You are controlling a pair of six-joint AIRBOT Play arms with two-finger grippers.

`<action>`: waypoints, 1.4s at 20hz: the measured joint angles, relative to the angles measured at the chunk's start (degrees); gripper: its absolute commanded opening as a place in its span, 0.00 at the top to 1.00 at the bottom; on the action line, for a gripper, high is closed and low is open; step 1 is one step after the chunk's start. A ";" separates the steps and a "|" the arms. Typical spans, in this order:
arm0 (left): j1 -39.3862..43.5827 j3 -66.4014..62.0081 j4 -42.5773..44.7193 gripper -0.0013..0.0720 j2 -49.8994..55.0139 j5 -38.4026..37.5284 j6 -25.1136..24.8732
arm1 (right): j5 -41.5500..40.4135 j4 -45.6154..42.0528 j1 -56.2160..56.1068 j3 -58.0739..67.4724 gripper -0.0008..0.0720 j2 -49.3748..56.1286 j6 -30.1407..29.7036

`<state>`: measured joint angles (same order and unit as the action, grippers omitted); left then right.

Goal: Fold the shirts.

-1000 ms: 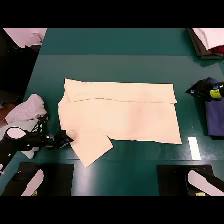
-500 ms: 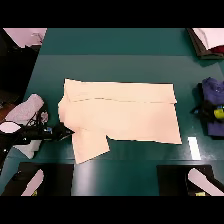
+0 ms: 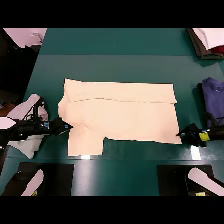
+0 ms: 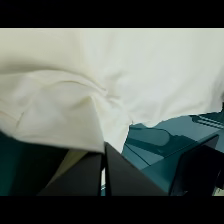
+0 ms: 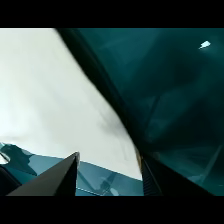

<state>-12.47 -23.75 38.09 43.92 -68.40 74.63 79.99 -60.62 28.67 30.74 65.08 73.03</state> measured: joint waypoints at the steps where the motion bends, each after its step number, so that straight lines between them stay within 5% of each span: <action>1: 0.00 -0.07 -0.02 0.95 -0.02 -0.02 -0.02 | -0.46 -0.20 -0.79 -0.50 0.37 -0.44 -0.07; 2: 0.00 -0.07 -0.02 0.95 0.00 -0.04 -0.04 | -0.98 -0.20 -1.55 -0.96 0.38 -0.98 -0.15; 3: 0.00 -0.11 0.00 0.95 0.00 -0.09 -0.07 | -1.40 -0.31 -2.19 -1.27 0.48 -1.49 -0.22; 4: 0.00 -0.11 -0.02 0.95 -0.02 -0.11 -0.09 | -2.05 -0.74 -2.82 -1.55 0.71 -1.99 -0.31; 7: 0.00 -0.11 0.00 0.95 -0.02 -0.37 -0.11 | -2.80 -2.43 -3.93 -2.05 0.96 -3.89 -0.48; 18: 0.00 -6.01 0.15 0.95 0.00 -7.15 0.07 | 6.01 -14.43 -5.07 3.80 0.97 -15.87 1.33; 28: 0.07 -26.82 1.46 0.95 10.16 3.87 0.04 | 2.99 -13.07 -19.06 26.34 0.97 0.61 4.61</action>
<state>-12.40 -50.57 39.55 54.08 -64.53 74.67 82.98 -73.69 9.61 57.08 65.69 77.65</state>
